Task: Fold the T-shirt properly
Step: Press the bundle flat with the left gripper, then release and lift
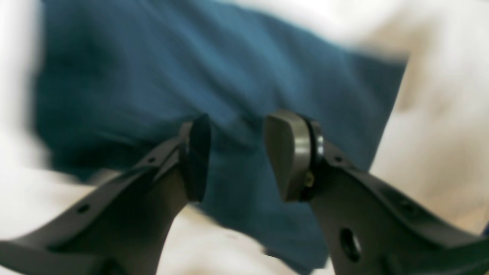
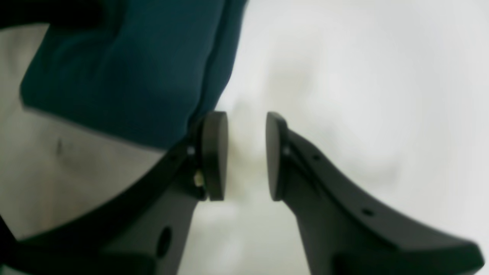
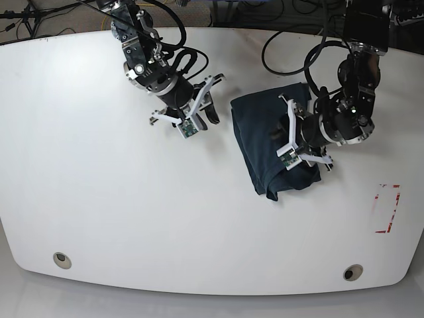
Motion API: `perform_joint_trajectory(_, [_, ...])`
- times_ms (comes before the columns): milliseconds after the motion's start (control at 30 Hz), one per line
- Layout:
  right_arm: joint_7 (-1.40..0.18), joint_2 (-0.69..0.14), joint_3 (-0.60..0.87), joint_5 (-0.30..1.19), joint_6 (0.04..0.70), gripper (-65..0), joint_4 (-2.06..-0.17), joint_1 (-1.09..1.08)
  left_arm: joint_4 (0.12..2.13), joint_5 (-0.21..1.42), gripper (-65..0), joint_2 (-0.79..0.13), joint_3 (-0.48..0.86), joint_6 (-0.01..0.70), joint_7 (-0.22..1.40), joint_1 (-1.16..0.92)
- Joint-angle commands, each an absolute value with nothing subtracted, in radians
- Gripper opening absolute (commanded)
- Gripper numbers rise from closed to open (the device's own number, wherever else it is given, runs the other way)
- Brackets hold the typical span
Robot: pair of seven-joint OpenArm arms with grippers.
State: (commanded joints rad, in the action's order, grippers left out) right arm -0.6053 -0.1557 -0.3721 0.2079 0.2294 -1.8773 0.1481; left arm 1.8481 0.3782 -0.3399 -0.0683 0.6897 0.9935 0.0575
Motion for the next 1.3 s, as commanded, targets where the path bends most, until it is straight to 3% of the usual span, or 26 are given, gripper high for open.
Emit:
perform_joint_trajectory(233, [-0.605, -0.11, -0.446, 0.203, 0.22, -48.2, -1.765, 0.068, 1.768, 0.377, -39.7, -0.335, 0.088, 0.688, 0.981, 0.051])
perform_joint_trajectory(500, [-0.601, -0.079, -0.447, 0.203, 0.228, -48.4, -1.666, 0.028, 1.633, 0.377, -39.7, -0.337, 0.108, 0.688, 0.878, 0.056])
perform_joint_trajectory(667, [-0.601, -0.079, -0.447, 0.203, 0.229, -48.4, -1.639, 0.024, 1.5, 0.377, -39.7, -0.335, 0.047, 0.68, 0.802, 0.137])
perform_joint_trajectory(1067, [-0.506, -0.104, -0.449, 0.202, 0.228, -48.4, -1.593, 0.117, 1.193, 0.377, -39.7, -0.335, -0.136, 0.512, 0.63, 0.352])
perform_joint_trajectory(1300, [-0.501, -0.105, -0.449, 0.202, 0.226, -48.4, -1.575, 0.156, 1.116, 0.377, -39.7, -0.335, -0.213, 0.469, 0.559, 0.407])
